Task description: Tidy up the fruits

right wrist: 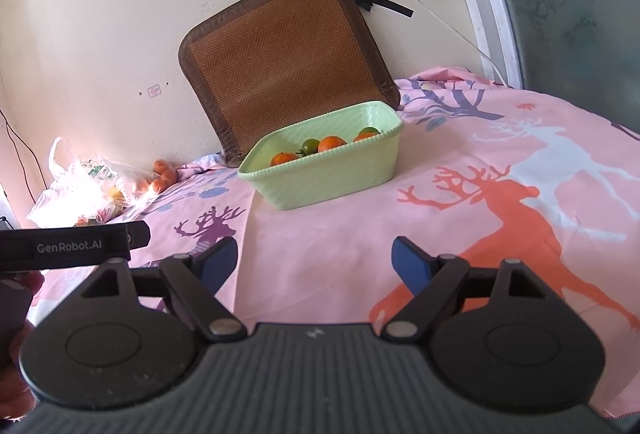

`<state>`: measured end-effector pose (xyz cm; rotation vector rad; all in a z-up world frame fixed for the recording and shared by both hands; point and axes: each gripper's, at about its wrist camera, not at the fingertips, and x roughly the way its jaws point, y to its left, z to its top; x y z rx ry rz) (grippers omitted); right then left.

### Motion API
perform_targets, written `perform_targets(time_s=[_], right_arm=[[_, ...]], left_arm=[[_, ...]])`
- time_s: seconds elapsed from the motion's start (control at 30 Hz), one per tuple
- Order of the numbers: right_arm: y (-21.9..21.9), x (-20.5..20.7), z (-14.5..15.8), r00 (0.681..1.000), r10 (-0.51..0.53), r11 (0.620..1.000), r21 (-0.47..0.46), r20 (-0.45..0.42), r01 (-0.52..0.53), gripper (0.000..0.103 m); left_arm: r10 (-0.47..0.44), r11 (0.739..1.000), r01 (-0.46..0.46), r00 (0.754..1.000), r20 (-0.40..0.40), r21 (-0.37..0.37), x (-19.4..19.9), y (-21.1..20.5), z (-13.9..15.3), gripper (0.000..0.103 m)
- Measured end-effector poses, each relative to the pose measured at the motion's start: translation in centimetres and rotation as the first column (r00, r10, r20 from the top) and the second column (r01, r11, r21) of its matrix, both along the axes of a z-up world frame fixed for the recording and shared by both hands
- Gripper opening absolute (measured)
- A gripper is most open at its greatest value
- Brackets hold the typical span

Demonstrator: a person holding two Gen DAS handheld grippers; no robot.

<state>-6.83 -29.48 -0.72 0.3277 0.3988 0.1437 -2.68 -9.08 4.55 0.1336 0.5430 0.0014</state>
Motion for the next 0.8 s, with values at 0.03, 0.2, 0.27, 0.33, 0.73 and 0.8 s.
perform_targets(time_s=[0.03, 0.2, 0.27, 0.33, 0.73, 0.8], right_arm=[[0.01, 0.01, -0.01, 1.0, 0.0, 1.0, -0.001, 0.0, 0.0, 0.086], [-0.08, 0.02, -0.05, 1.0, -0.001, 1.0, 0.001, -0.001, 0.001, 0.086], [-0.09, 0.0, -0.06, 1.0, 0.001, 1.0, -0.002, 0.003, -0.001, 0.086], [-0.07, 0.02, -0.09, 1.0, 0.002, 1.0, -0.002, 0.002, -0.002, 0.086], [-0.33, -0.13, -0.01, 1.0, -0.004, 1.0, 0.0, 0.008, 0.004, 0.086], [-0.36, -0.09, 0.0, 1.0, -0.004, 1.0, -0.001, 0.006, 0.004, 0.086]], left_arm=[[-0.002, 1.0, 0.002, 1.0, -0.003, 0.0, 0.06, 0.06, -0.03, 0.103], [-0.001, 1.0, 0.001, 1.0, -0.004, -0.001, 0.04, 0.08, -0.07, 0.103], [-0.002, 1.0, 0.002, 1.0, -0.004, 0.0, 0.05, 0.12, -0.08, 0.103], [-0.003, 1.0, 0.003, 1.0, -0.007, -0.001, 0.06, 0.09, -0.07, 0.103], [-0.008, 1.0, 0.008, 1.0, -0.023, 0.008, 0.29, -0.21, -0.31, 0.103], [-0.006, 1.0, 0.006, 1.0, -0.031, 0.009, 0.41, -0.22, -0.34, 0.103]])
